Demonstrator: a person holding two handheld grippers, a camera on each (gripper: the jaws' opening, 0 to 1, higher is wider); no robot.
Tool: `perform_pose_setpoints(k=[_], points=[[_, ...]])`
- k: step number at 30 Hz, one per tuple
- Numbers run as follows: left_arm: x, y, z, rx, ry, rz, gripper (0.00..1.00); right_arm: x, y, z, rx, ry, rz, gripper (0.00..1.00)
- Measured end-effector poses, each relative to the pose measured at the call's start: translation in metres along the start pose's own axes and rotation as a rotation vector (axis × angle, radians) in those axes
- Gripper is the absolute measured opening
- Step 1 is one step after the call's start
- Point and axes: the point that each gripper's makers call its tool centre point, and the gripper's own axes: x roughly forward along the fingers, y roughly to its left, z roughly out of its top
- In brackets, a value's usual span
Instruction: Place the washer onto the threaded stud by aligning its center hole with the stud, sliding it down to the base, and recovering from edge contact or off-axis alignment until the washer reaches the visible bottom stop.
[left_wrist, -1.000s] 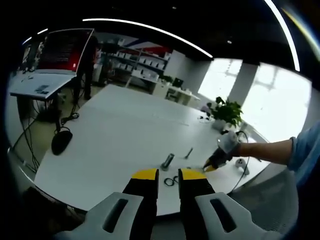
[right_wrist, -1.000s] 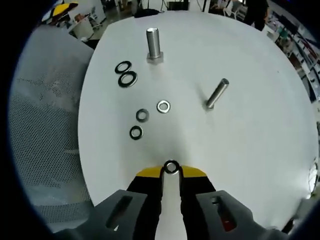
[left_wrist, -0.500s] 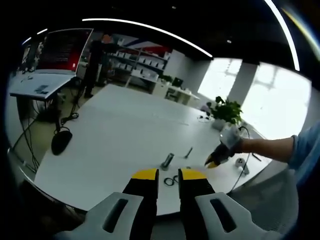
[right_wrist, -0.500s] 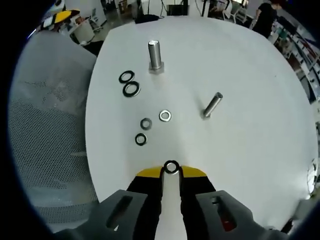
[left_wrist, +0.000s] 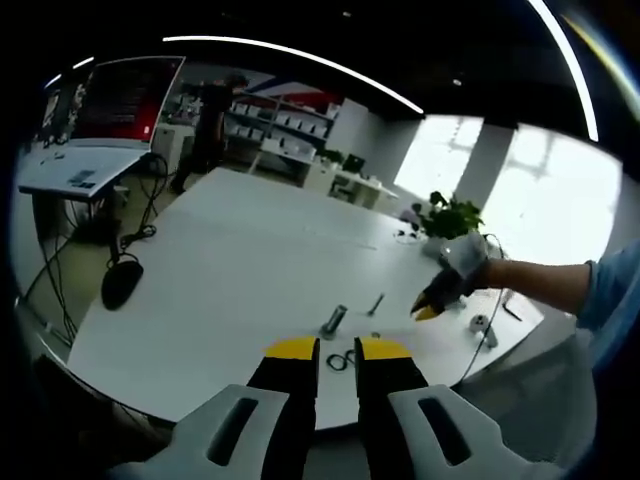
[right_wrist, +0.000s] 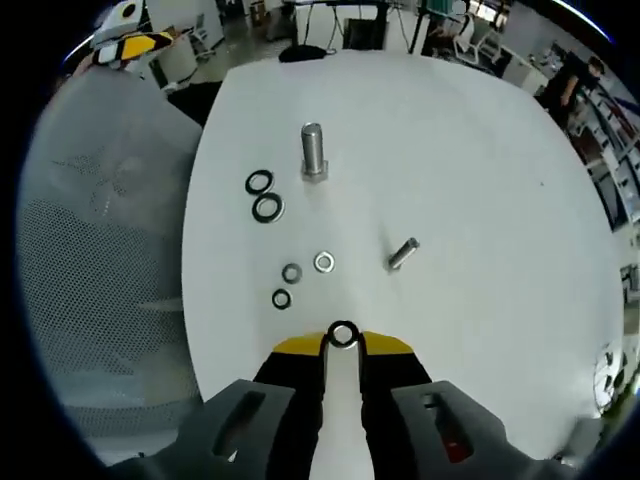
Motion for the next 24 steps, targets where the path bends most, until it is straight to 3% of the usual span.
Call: perform_pose_setpoints(k=[17, 24], points=[[-0.001, 0.001, 0.001, -0.004, -0.006, 0.005, 0.12, -0.012, -0.02, 0.035, -0.076, 0.01, -0.013, 0.13], [-0.001, 0.001, 0.001, -0.006, -0.01, 0.005, 0.12, -0.009, -0.026, 0.042, -0.12, 0.037, -0.011, 0.13]])
